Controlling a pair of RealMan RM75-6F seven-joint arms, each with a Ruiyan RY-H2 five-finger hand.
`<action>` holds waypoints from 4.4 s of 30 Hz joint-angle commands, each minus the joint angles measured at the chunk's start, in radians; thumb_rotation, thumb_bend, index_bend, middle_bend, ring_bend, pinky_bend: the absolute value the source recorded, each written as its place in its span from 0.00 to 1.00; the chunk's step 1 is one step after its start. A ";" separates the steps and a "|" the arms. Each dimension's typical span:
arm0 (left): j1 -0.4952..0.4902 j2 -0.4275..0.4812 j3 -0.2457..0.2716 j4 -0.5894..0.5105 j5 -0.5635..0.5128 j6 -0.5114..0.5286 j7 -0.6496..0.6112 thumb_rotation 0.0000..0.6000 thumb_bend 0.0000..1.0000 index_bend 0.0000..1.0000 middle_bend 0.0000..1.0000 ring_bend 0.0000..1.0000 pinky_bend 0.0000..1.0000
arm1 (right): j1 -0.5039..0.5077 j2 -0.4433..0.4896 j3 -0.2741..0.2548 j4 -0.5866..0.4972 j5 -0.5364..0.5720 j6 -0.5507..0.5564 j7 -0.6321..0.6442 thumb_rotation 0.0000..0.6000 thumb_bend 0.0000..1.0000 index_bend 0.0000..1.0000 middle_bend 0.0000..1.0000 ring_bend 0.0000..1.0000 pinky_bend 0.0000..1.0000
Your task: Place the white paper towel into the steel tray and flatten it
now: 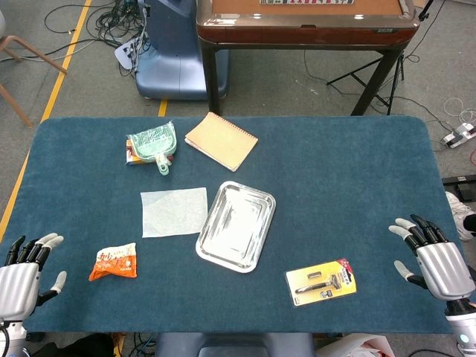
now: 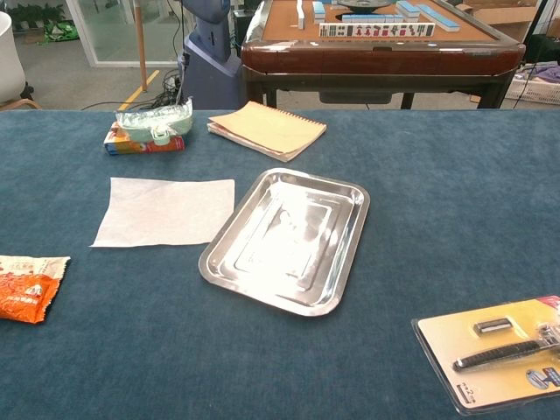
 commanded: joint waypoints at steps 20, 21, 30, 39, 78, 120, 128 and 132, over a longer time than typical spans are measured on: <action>-0.140 -0.022 -0.042 0.098 0.032 -0.167 -0.088 1.00 0.30 0.25 0.20 0.16 0.04 | -0.016 0.033 0.012 -0.030 -0.008 0.046 -0.016 1.00 0.26 0.25 0.20 0.08 0.18; -0.159 -0.031 -0.047 0.117 0.033 -0.190 -0.098 1.00 0.30 0.25 0.20 0.16 0.04 | -0.016 0.033 0.011 -0.031 -0.009 0.045 -0.016 1.00 0.26 0.25 0.20 0.08 0.18; -0.293 -0.125 -0.076 0.273 0.029 -0.337 -0.123 1.00 0.30 0.27 0.20 0.17 0.04 | -0.016 0.033 0.012 -0.034 0.001 0.035 -0.023 1.00 0.26 0.25 0.20 0.08 0.18; -0.387 -0.208 -0.088 0.397 -0.018 -0.450 -0.127 1.00 0.29 0.27 0.20 0.17 0.04 | -0.014 0.031 0.012 -0.031 0.013 0.021 -0.023 1.00 0.26 0.25 0.20 0.08 0.18; -0.514 -0.484 -0.050 0.762 -0.088 -0.562 -0.191 1.00 0.26 0.27 0.20 0.17 0.04 | -0.031 0.030 0.008 -0.020 0.029 0.024 -0.014 1.00 0.26 0.25 0.20 0.08 0.18; -0.557 -0.540 -0.075 0.818 -0.114 -0.565 -0.364 1.00 0.44 0.59 0.23 0.19 0.04 | -0.049 0.036 0.009 -0.012 0.037 0.038 0.001 1.00 0.26 0.25 0.20 0.08 0.18; -0.560 -0.496 -0.087 0.749 -0.109 -0.537 -0.349 1.00 0.45 0.61 0.23 0.19 0.04 | -0.052 0.039 0.010 -0.017 0.036 0.041 -0.001 1.00 0.26 0.25 0.20 0.08 0.18; -0.564 -0.466 -0.116 0.657 -0.115 -0.500 -0.314 1.00 0.45 0.60 0.23 0.19 0.04 | -0.051 0.036 0.010 -0.014 0.035 0.039 0.002 1.00 0.26 0.25 0.20 0.08 0.18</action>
